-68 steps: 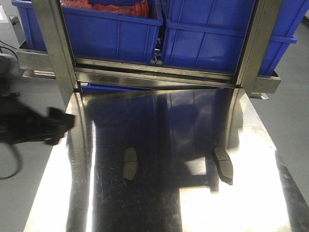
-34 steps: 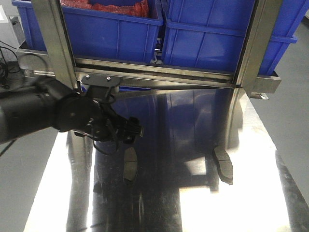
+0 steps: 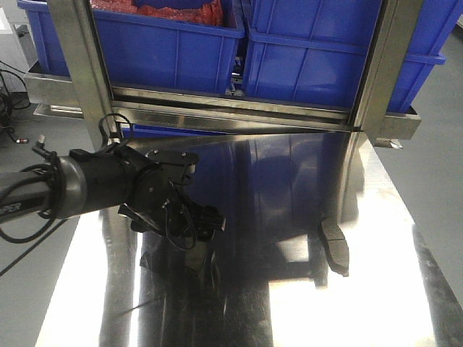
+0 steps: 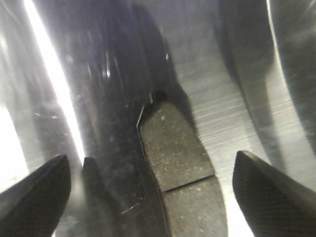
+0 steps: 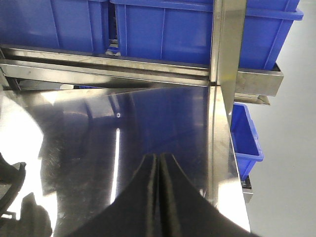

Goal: Move and align brake pads A on conveyor
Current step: 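Lower the open left gripper around the brake pad and close it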

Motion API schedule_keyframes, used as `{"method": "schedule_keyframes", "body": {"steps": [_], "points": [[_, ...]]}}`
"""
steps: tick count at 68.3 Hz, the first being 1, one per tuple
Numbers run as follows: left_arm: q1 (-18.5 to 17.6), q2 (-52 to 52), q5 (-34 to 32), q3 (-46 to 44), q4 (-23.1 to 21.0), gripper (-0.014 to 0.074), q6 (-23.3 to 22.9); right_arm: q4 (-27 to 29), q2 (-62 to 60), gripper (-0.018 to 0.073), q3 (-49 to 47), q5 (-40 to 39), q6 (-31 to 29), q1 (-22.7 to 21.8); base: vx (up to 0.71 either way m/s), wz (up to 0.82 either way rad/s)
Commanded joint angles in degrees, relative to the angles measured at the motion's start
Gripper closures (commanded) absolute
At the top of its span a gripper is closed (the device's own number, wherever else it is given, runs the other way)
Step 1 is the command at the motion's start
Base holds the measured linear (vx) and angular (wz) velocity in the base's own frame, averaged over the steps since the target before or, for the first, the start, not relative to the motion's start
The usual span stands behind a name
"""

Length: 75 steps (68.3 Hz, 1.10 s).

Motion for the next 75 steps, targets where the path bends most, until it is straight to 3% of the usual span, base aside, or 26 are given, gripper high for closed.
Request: {"method": "schedule_keyframes", "body": {"steps": [1, 41, 56, 75], "points": [[-0.47, -1.99, -2.82, -1.83, -0.8, -0.001, -0.61, 0.01, 0.31, 0.0569, -1.53, -4.07, -0.72, -0.35, 0.0, 0.0], [-0.87, -0.49, -1.09, -1.75, -0.75, 0.0055, -0.02, 0.01, 0.31, 0.0569, -1.53, -4.07, -0.72, -0.35, 0.0, 0.0], [-0.87, -0.49, -0.94, -1.75, -0.75, 0.0198, -0.02, 0.01, 0.31, 0.0569, -1.53, -4.07, -0.72, -0.35, 0.0, 0.0], [-0.87, -0.86, -0.94, -1.75, -0.71, 0.0447, 0.05, 0.01, 0.31, 0.0569, -1.53, -4.07, -0.72, -0.35, 0.0, 0.0]]}}
